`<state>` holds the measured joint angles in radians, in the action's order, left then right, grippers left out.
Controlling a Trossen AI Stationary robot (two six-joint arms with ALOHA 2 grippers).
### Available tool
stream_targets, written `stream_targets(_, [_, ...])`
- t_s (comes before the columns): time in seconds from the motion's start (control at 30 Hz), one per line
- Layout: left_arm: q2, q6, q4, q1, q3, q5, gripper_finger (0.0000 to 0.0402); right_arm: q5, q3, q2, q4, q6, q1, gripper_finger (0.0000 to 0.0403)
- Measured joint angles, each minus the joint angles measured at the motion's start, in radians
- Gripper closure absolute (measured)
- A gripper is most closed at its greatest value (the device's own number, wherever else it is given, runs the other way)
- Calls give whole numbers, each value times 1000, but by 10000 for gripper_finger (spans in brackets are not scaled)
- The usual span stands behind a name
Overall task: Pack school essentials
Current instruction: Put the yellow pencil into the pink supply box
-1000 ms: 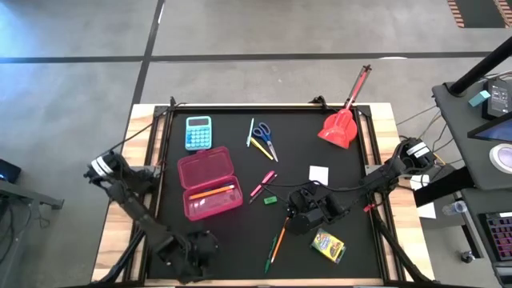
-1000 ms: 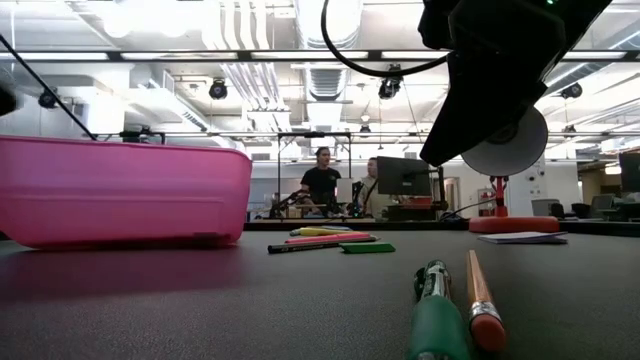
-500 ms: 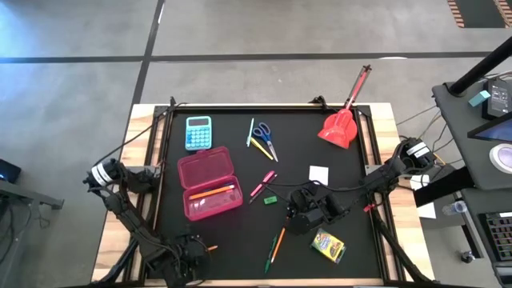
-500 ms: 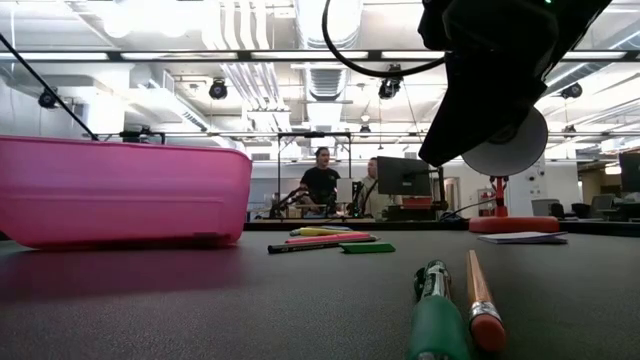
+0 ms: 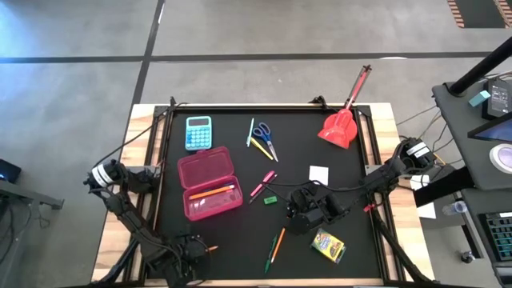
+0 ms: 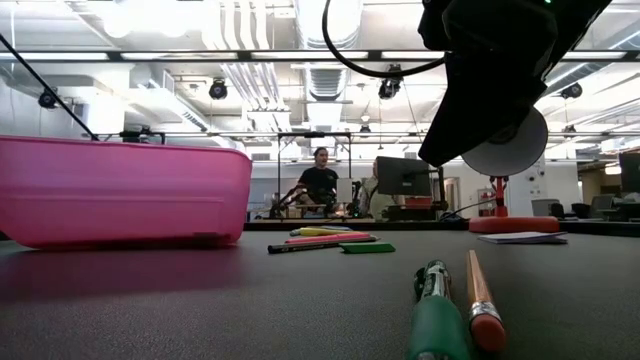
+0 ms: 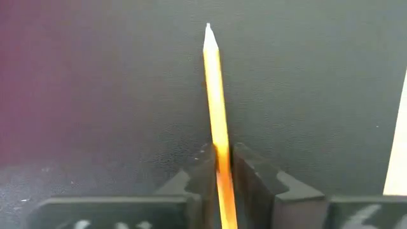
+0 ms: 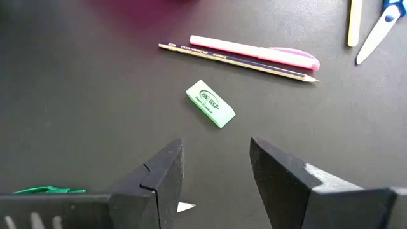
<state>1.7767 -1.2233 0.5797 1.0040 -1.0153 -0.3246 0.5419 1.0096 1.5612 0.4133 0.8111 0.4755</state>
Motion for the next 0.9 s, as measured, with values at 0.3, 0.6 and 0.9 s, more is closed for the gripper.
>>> stream_targets(0.3, [1, 90, 15, -24, -27, 20, 395, -15, 0, 0, 0, 1, 0, 232])
stream_targets(0.6, [-27, 187, 5, -68, -86, 0, 395, -47, 0, 0, 1, -1, 0, 232])
stream_targets(0.9, [-61, 363, -49, -145, -178, -35, 395, -128, 0, 0, 2, -13, 0, 232])
